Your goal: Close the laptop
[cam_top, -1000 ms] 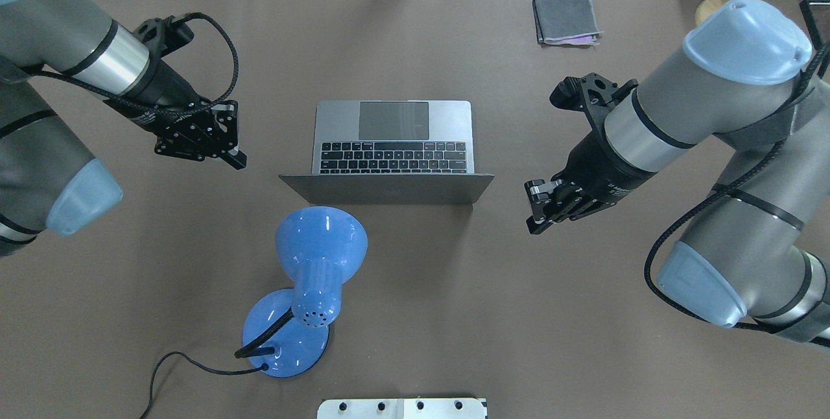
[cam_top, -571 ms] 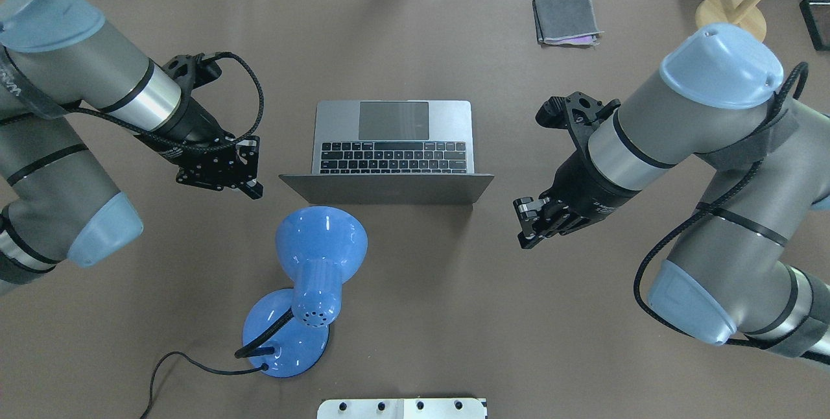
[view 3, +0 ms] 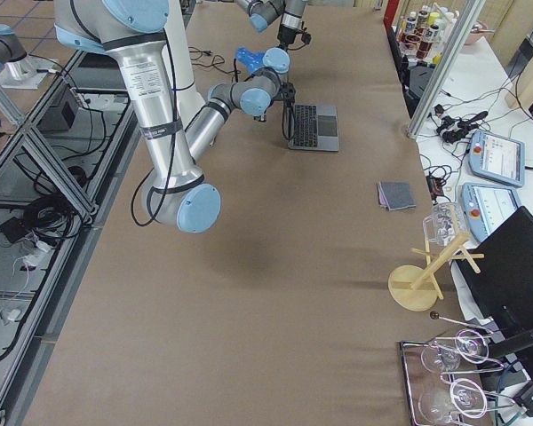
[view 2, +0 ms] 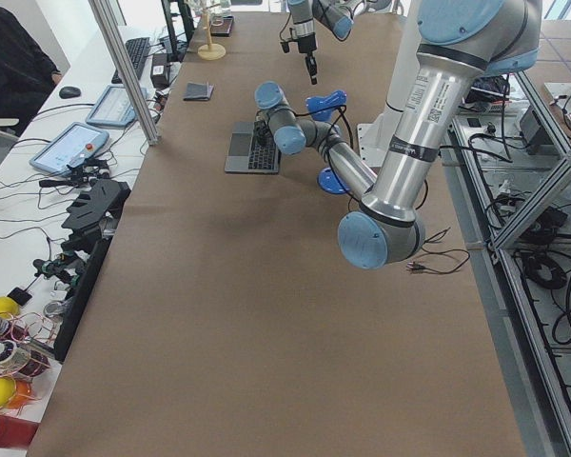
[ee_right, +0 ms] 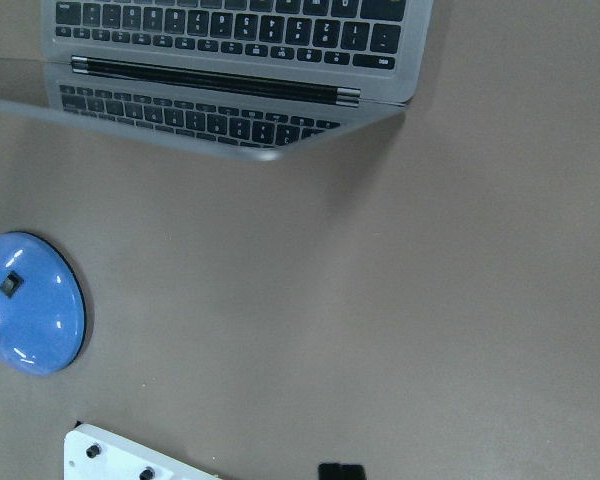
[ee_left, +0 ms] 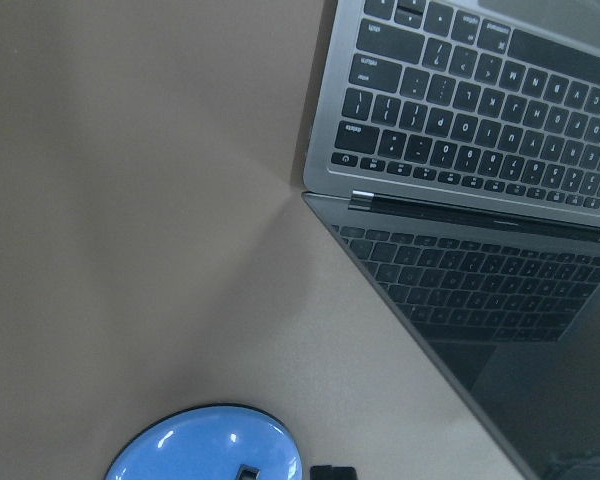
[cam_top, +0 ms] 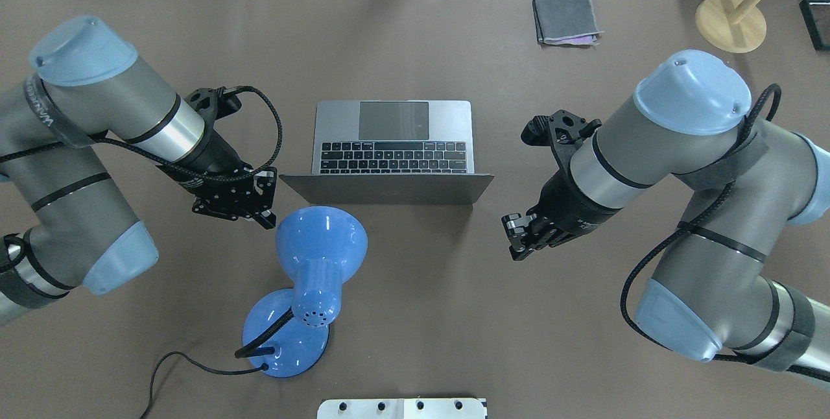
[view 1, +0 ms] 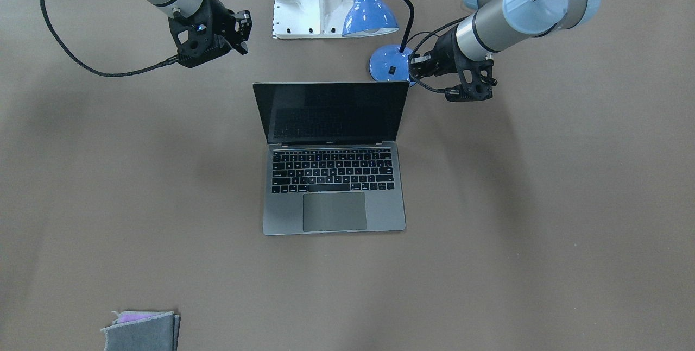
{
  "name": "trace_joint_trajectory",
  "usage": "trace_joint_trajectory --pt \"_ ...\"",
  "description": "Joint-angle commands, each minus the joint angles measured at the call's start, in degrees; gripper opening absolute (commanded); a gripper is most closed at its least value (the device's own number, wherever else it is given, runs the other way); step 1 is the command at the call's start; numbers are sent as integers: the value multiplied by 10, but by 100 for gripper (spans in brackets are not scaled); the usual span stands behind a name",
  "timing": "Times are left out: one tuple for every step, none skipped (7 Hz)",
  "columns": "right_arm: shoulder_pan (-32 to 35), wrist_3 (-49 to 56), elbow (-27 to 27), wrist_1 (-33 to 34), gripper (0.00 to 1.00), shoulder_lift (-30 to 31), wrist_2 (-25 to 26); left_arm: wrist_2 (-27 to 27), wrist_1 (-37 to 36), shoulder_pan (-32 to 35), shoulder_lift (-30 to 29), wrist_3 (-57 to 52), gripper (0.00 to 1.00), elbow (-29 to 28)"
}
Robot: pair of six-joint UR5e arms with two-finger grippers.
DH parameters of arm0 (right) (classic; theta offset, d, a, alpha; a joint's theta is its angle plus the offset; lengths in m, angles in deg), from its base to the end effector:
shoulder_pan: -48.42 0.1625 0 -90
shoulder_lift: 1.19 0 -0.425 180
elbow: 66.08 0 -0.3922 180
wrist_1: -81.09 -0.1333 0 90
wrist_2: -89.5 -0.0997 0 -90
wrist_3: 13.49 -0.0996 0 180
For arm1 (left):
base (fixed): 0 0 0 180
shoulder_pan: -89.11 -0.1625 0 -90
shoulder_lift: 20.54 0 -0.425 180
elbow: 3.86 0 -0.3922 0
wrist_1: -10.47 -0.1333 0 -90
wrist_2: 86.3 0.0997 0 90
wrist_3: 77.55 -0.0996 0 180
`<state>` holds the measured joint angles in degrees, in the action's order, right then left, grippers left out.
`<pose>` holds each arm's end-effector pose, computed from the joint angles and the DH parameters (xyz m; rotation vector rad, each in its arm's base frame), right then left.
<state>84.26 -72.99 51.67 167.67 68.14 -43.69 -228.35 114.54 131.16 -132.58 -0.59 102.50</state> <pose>-0.3907 -0.3625 0.2332 -0.1155 -1.1009 -0.2571 0.3912 -0.4266 0.2711 -0.3508 1.1338 -0.0299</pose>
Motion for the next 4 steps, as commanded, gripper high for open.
trace_joint_trajectory --pt "-8 0 -17 -4 0 -22 10 0 1 -8 -5 5 0 -3" --pt "-13 0 -26 -4 0 -30 20 4 1 -17 -6 5 0 -3" --pt "-14 0 -38 -4 0 -45 27 8 0 -27 -12 5 0 -6" --pt "-14 0 -54 -4 0 -61 30 9 1 -32 -19 15 0 -8"
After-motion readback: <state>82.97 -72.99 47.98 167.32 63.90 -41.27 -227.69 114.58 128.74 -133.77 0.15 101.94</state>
